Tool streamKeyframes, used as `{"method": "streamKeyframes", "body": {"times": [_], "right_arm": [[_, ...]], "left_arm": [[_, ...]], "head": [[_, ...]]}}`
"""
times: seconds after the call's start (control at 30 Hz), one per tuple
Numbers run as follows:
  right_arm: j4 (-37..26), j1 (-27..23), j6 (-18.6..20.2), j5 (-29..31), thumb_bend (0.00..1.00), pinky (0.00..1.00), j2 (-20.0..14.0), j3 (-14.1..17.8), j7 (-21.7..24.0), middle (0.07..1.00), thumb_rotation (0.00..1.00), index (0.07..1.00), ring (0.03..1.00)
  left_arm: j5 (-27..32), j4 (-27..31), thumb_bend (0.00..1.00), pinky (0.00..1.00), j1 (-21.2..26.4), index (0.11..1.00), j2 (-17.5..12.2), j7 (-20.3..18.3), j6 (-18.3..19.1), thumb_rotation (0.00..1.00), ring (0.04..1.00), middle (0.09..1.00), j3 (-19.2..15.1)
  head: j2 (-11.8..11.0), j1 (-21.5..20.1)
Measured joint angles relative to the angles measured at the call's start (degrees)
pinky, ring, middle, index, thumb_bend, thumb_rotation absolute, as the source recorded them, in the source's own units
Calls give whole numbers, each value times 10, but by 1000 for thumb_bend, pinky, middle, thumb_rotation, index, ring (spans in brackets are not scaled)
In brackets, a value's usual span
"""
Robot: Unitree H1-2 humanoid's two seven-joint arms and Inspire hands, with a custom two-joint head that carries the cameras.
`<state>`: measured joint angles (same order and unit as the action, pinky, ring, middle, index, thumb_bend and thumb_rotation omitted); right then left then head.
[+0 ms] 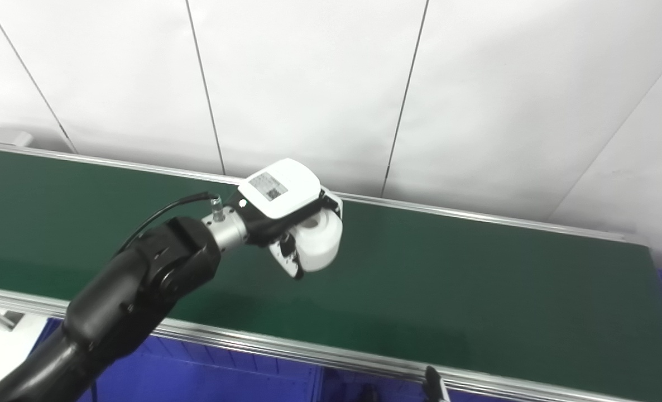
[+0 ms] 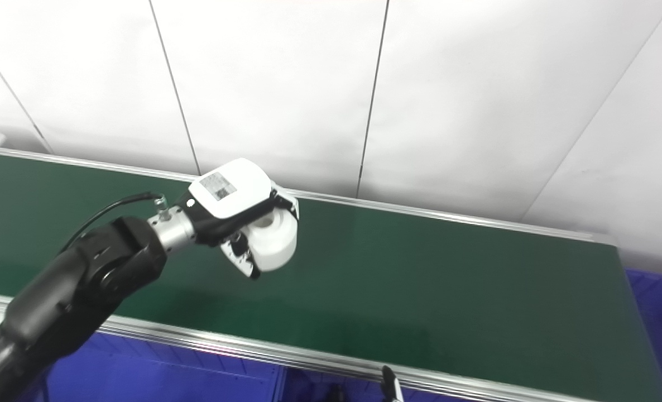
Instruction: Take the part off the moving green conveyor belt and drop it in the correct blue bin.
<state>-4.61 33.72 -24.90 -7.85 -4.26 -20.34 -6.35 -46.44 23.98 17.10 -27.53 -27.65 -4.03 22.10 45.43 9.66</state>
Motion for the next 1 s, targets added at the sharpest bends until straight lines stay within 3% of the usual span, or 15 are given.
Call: {"method": "streamKeyframes", "body": {"times": [0.2,0.3,0.47,0.67,0.83,1.0], "right_arm": [[-36,5,21,26,815,1000,-9,17,29,1000,1000,1000,1000],[-43,11,26,43,813,1000,-19,30,42,1000,1000,1000,1000],[-43,20,31,52,821,1000,-30,47,56,1000,1000,1000,1000],[-51,21,34,60,841,1000,-30,53,69,1000,1000,1000,999],[-58,18,37,71,841,1000,-28,48,84,1000,1000,1000,1000],[-59,11,43,73,833,1000,-21,45,96,1000,1000,1000,1000]], "left_arm": [[5,69,501,358,-72,487,14,-45,36,0,419,517,-30],[-1,91,502,375,-133,480,30,-45,39,0,419,517,-32],[-39,78,503,407,-232,482,38,-30,32,0,424,511,-32],[-78,-20,504,426,-304,485,48,61,3,0,433,499,-36],[-111,-144,502,444,-312,473,41,153,-42,0,452,517,-25],[-140,-222,503,398,-295,498,41,170,-42,0,448,473,-5]], "head": [[23,32],[26,36],[34,45],[40,50],[39,53],[35,46]]}}
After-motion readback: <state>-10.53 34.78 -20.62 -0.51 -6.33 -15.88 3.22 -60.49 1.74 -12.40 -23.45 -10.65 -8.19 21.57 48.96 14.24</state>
